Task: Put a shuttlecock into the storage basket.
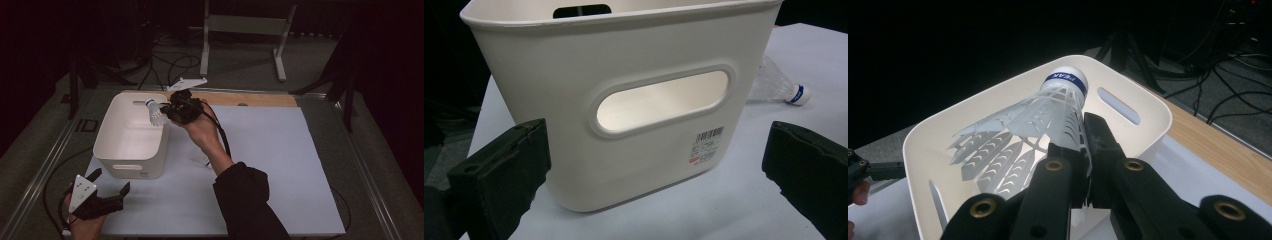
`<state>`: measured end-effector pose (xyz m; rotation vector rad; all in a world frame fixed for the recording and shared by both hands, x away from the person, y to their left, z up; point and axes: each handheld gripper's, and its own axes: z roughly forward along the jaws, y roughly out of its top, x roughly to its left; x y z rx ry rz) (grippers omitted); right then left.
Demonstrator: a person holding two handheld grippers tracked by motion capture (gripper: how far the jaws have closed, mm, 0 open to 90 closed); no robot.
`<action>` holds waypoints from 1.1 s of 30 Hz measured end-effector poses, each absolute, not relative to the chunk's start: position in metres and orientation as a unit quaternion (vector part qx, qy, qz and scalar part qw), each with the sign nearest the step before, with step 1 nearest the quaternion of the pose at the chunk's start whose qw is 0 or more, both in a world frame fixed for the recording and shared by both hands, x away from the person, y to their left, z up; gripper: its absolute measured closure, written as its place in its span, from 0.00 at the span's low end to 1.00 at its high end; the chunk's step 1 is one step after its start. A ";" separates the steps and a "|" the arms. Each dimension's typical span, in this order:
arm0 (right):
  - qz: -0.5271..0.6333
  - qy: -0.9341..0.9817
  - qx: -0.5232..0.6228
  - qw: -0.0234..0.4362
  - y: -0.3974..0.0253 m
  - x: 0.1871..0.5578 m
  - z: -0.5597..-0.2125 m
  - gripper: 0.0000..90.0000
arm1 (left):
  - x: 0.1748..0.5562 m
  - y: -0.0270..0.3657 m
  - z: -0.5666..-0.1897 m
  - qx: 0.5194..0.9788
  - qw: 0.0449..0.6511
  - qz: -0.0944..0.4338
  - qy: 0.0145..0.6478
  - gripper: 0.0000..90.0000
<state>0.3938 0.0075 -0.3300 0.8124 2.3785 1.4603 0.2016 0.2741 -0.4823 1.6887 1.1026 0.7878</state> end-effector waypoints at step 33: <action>0.492 0.823 0.270 0.087 0.028 0.392 -0.337 0.21 | 0.201 0.275 -0.482 0.688 0.469 0.322 0.450 0.00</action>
